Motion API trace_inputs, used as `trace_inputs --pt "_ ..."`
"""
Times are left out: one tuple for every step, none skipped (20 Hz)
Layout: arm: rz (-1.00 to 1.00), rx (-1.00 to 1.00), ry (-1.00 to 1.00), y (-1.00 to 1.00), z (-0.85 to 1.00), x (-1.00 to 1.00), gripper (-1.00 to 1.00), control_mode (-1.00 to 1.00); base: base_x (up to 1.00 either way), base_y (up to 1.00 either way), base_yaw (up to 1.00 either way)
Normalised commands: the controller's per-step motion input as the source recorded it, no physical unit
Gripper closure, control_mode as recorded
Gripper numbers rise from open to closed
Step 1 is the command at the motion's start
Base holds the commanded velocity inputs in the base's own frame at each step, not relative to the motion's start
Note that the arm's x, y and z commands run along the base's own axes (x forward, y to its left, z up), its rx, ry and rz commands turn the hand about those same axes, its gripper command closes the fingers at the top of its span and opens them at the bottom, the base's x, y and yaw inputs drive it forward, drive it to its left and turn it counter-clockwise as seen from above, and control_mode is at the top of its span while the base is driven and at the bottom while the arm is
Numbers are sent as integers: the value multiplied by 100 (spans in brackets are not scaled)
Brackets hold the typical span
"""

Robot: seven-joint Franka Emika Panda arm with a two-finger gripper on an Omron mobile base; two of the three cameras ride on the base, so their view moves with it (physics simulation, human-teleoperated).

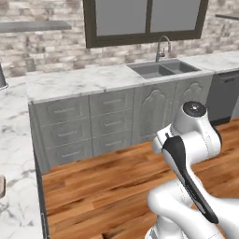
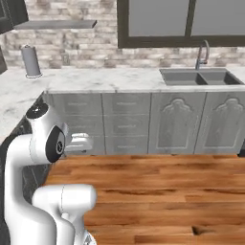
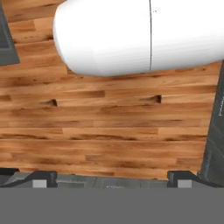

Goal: Place one of the steaks on the plate and the other in the bowl. Then place the bowl in the fridge.

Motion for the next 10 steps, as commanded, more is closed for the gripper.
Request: trace_inputs --pt "0 0 0 0 0 0 -100 100 1 0 -38" --pt "0 0 0 0 0 0 -100 100 3 0 -37" --pt "0 0 0 0 0 0 -100 100 2 0 -34" --pt "0 0 0 0 0 0 -100 100 1 -1 -33" --pt "0 0 0 0 0 0 -100 100 1 -3 -33" --pt "0 0 0 0 0 0 -100 100 1 0 -33" --pt "0 0 0 0 0 0 -100 100 4 -1 -33" --pt "0 0 0 0 0 0 -100 100 6 -3 -34" --pt "0 0 0 0 0 0 -100 100 4 -11 -33" --pt "0 0 0 0 0 0 -100 100 0 -19 -34"
